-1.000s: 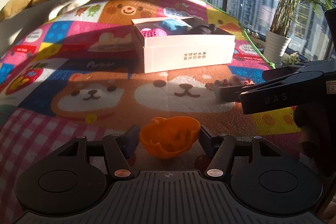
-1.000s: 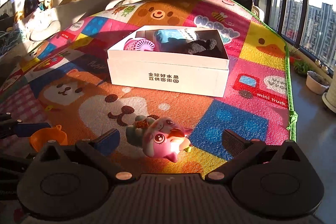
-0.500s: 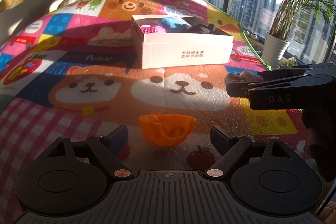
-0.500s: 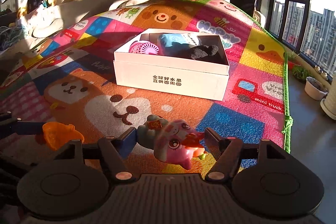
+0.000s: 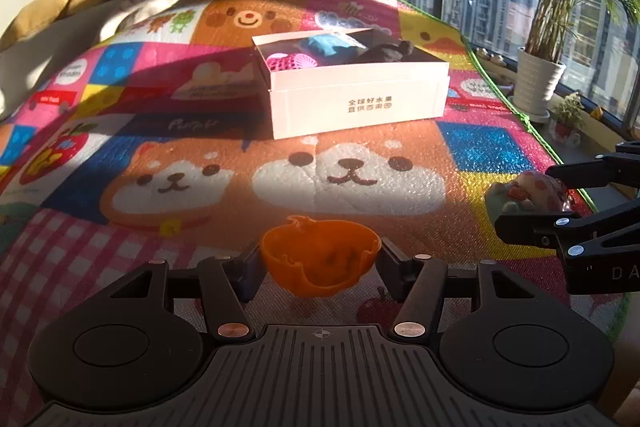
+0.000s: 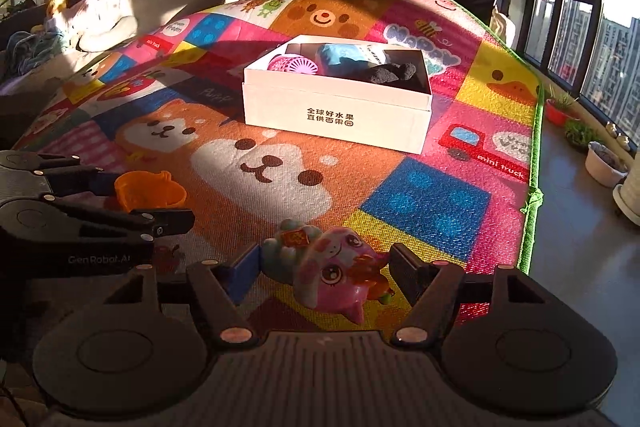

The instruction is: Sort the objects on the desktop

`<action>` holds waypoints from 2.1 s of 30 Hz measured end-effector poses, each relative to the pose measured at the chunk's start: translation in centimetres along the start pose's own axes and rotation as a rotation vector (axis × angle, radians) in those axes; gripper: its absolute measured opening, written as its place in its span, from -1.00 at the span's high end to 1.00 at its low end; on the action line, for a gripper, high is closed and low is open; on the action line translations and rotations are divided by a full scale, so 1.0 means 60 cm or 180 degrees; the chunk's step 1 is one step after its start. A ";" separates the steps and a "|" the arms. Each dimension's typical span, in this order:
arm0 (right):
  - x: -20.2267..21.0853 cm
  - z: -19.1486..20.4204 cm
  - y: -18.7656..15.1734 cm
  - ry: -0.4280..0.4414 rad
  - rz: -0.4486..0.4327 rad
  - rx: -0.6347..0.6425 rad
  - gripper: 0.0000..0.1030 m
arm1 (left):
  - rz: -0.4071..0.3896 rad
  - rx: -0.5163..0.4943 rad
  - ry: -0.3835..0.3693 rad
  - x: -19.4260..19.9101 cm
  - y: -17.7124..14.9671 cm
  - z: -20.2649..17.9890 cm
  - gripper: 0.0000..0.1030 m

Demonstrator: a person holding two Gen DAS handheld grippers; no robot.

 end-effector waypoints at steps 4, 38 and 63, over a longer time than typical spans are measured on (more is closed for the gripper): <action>0.039 -0.008 0.011 -0.0059 -0.0160 0.0002 -0.38 | -0.0195 -0.0105 -0.0017 0.038 0.014 -0.012 -0.23; -0.168 -0.101 0.424 0.0126 -0.0562 -0.0353 -0.37 | -0.0375 0.0327 -0.0100 -0.126 0.159 0.120 -0.97; -0.094 -0.068 0.148 -0.0045 -0.0301 -0.0579 -1.00 | -0.0160 0.0538 -0.0039 -0.093 0.081 0.095 -1.00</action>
Point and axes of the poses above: each gripper's, at about its wrist camera, not at the fingertips, and x roughly against the way its jaws point, z to its left, y to its top, the point moved 3 cm from there along -x, roughly the way its jaws point, and after that the axes turned 2 degrees about z, right-handed, at the moved point
